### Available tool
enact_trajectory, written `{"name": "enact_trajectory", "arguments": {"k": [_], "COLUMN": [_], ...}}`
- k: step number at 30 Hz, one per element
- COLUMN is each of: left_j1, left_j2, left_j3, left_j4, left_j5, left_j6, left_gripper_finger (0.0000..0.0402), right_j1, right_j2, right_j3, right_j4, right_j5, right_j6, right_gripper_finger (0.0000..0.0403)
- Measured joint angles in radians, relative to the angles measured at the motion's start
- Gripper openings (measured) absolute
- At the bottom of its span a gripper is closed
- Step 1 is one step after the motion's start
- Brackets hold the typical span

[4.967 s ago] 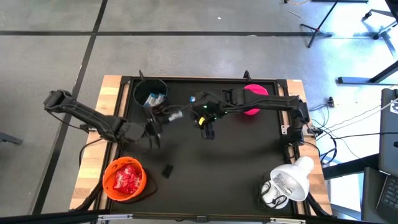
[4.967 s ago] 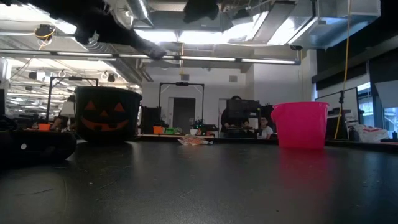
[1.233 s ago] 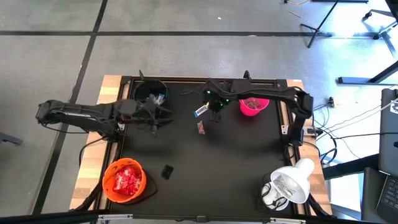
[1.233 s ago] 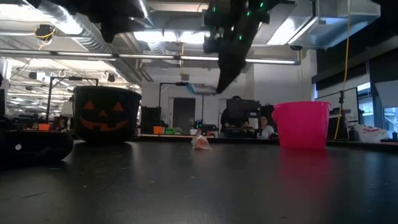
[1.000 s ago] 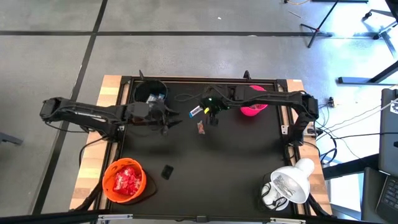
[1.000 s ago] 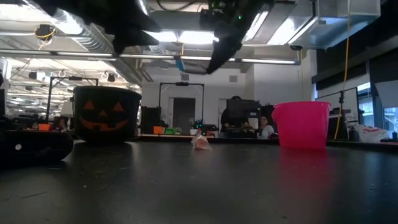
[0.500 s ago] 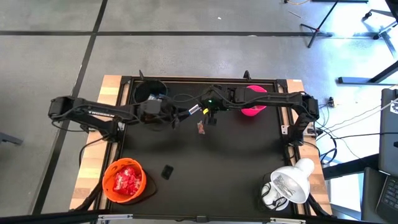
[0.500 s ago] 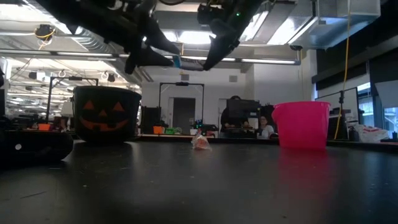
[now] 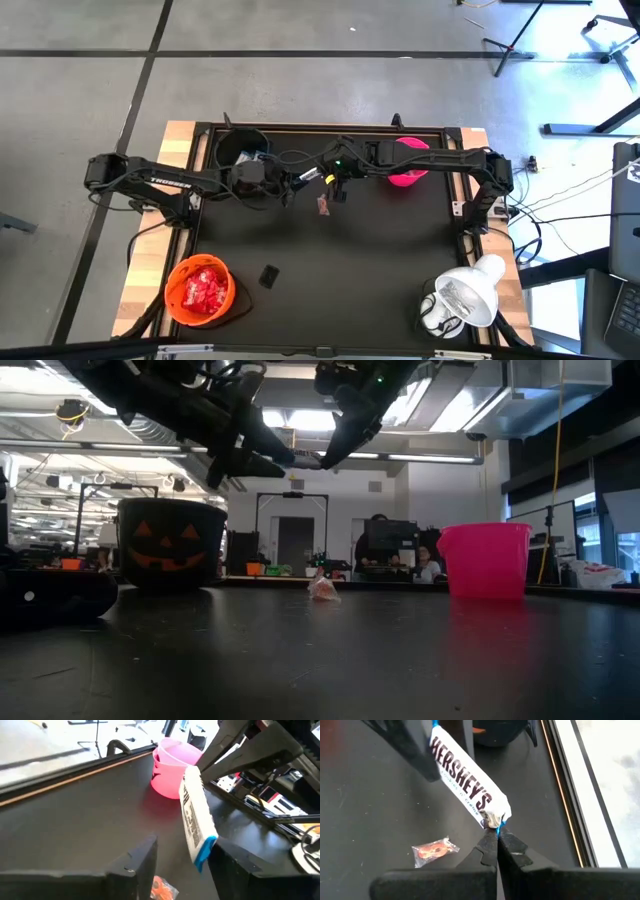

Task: Sort candy
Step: Put the white chocolate bar into the black bucket

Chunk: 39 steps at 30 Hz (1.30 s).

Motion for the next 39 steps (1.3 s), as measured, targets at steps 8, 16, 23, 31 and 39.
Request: {"name": "enact_trajectory", "arguments": {"k": [8, 16, 23, 31, 39], "left_j1": [-0.018, -0.025, -0.010, 0.072, 0.179], "left_j2": [0.000, 0.000, -0.024, -0.259, -0.523], "left_j3": [0.000, 0.000, 0.000, 0.001, 0.052], "left_j4": [0.036, 0.037, -0.054, -0.308, -0.794], "left_j5": [-0.009, -0.008, -0.008, -0.065, -0.222], "left_j6": [0.067, 0.091, 0.120, 0.163, 0.160], "left_gripper_finger": [0.0071, 0.0012, 0.0019, 0.0017, 0.0022], "right_j1": [0.000, -0.002, -0.001, -0.001, -0.001], "right_j2": [0.000, 0.002, -0.020, -0.115, -0.139], "right_j3": [0.000, 0.000, 0.000, 0.002, -0.001], "right_j4": [0.007, 0.004, -0.011, -0.110, -0.192], "right_j5": [-0.053, -0.080, -0.071, -0.042, -0.052], "right_j6": [0.000, 0.011, 0.016, 0.093, 0.134], "right_gripper_finger": [0.0000, 0.0058, 0.0181, 0.0233, 0.0216]}}
